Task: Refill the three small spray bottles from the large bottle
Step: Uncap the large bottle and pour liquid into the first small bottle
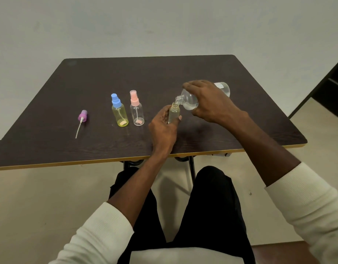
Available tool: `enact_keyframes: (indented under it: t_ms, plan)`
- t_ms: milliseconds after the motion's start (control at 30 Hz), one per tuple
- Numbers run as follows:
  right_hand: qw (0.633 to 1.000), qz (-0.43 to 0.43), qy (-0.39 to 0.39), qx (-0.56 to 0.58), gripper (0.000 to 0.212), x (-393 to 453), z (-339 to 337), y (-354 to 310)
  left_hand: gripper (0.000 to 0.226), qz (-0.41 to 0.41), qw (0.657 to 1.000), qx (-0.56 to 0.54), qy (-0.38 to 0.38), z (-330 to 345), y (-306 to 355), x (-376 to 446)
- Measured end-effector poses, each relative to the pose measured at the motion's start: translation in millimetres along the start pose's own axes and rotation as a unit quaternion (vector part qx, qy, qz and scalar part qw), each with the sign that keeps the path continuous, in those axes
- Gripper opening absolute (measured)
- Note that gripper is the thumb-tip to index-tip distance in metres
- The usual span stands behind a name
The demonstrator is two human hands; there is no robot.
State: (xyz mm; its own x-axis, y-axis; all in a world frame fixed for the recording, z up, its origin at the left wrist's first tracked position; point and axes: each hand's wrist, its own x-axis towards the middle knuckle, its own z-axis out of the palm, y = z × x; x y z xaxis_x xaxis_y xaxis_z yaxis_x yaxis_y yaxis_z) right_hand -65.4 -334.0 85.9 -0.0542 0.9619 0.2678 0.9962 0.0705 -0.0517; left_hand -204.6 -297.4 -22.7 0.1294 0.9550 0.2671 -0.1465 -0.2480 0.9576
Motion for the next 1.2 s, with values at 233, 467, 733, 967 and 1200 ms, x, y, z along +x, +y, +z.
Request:
enact_keyframes:
  t_ms: [233, 467, 733, 967, 1200]
  plan:
    - [1.0, -0.002, 0.005, 0.003, 0.076, 0.1, 0.6, 0.3, 0.041, 0.01, 1.0, 0.005, -0.006, -0.7, 1.4, -1.2]
    - [1.0, 0.002, 0.005, 0.014, 0.078, 0.6, 4.9, 2.8, 0.041, 0.003, 1.0, -0.004, -0.006, -0.3, 2.4, -1.4]
    - [0.998, 0.021, 0.014, 0.056, 0.082, 2.7, 13.3, 8.0, 0.041, 0.005, 1.0, -0.004, -0.004, 0.0, 1.8, -0.5]
    - [0.986, 0.042, 0.058, 0.154, 0.079, 3.1, 19.1, 7.0, 0.043, 0.001, 1.0, -0.02, 0.012, 0.5, 3.8, -0.5]
    - [0.905, 0.176, 0.185, 0.339, 0.057, 7.4, 20.8, 7.8, 0.045, -0.009, 1.0, -0.015, 0.027, 0.7, 0.8, 0.7]
